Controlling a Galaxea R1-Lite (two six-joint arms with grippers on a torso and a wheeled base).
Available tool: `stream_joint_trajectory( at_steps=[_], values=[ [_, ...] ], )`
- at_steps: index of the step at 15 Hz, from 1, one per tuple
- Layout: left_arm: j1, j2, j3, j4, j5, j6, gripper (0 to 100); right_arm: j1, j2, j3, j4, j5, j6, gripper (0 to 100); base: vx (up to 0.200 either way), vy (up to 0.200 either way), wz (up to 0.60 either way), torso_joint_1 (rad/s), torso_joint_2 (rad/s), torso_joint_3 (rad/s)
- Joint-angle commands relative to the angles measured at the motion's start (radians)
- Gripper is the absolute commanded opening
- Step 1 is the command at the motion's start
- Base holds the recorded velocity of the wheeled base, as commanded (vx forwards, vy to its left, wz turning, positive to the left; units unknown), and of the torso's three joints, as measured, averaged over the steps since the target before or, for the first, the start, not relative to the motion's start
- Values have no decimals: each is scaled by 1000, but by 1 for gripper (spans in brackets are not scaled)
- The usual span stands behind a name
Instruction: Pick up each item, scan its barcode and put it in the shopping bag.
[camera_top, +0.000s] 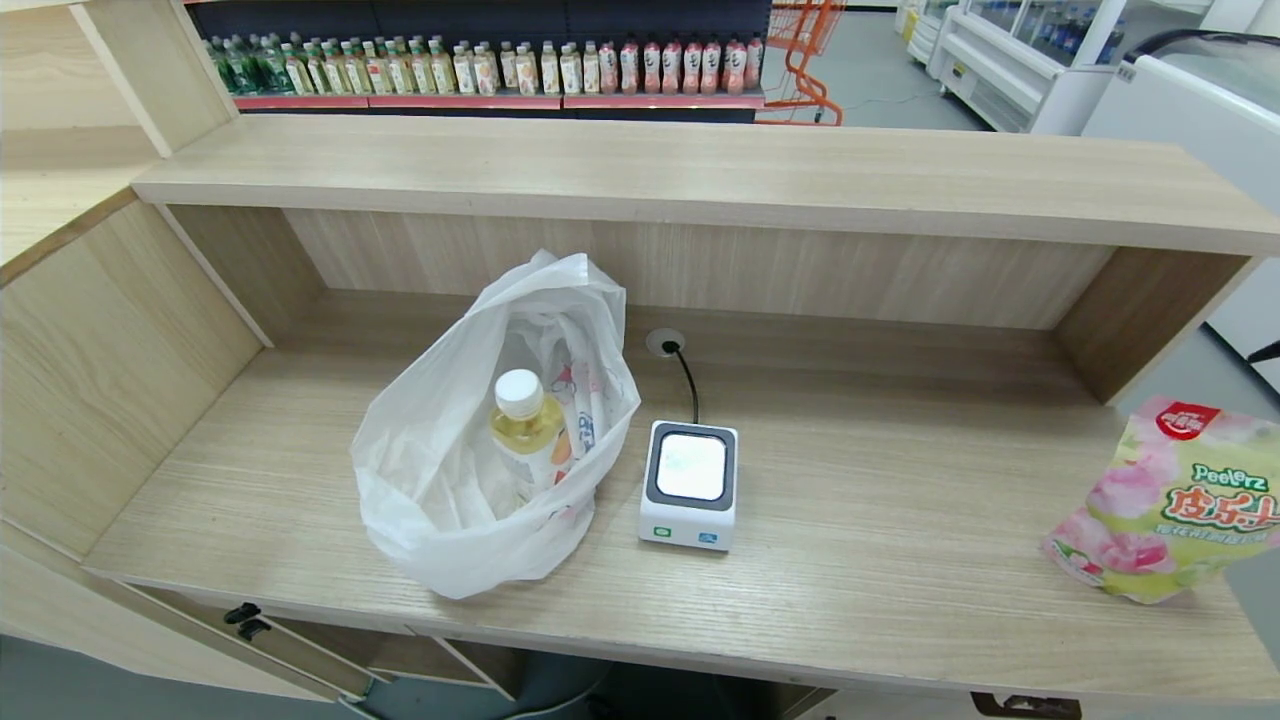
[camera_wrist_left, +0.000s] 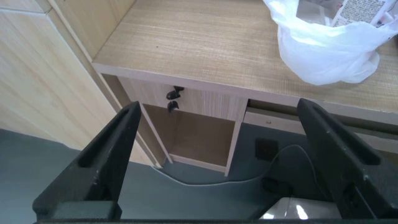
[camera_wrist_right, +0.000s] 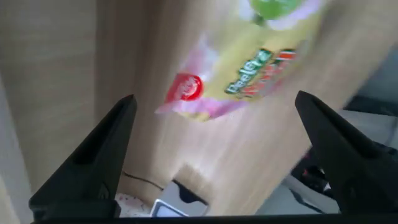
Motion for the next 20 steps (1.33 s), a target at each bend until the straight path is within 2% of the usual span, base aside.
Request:
stream_joint_trajectory(
  at_steps=[1, 4, 7, 10, 13, 16, 20],
  values=[
    [0, 0, 0, 0, 1, 0, 100, -14, -79, 42, 77, -63, 2, 100, 0, 0, 0, 0, 0, 0],
    [0, 0, 0, 0, 1, 0, 100, -62, -25, 58, 67, -77, 2, 100, 0, 0, 0, 0, 0, 0],
    [0, 0, 0, 0, 1, 0, 100, -102, 28, 46, -52, -74, -15, 100, 0, 0, 0, 0, 0, 0],
    [0, 0, 0, 0, 1, 0, 100, -126, 53, 63, -58, -69, -42, 100, 0, 0, 0, 0, 0, 0],
    [0, 0, 0, 0, -1, 0, 100, -125, 105, 106, -61, -73, -58, 100, 0, 0, 0, 0, 0, 0],
    [0, 0, 0, 0, 1, 0, 100, -119, 173, 107, -121, -77, -56, 100, 0, 0, 0, 0, 0, 0],
    [0, 0, 0, 0, 1, 0, 100, -25, 321, 137, -177, -76, -82, 100, 0, 0, 0, 0, 0, 0]
  ],
)
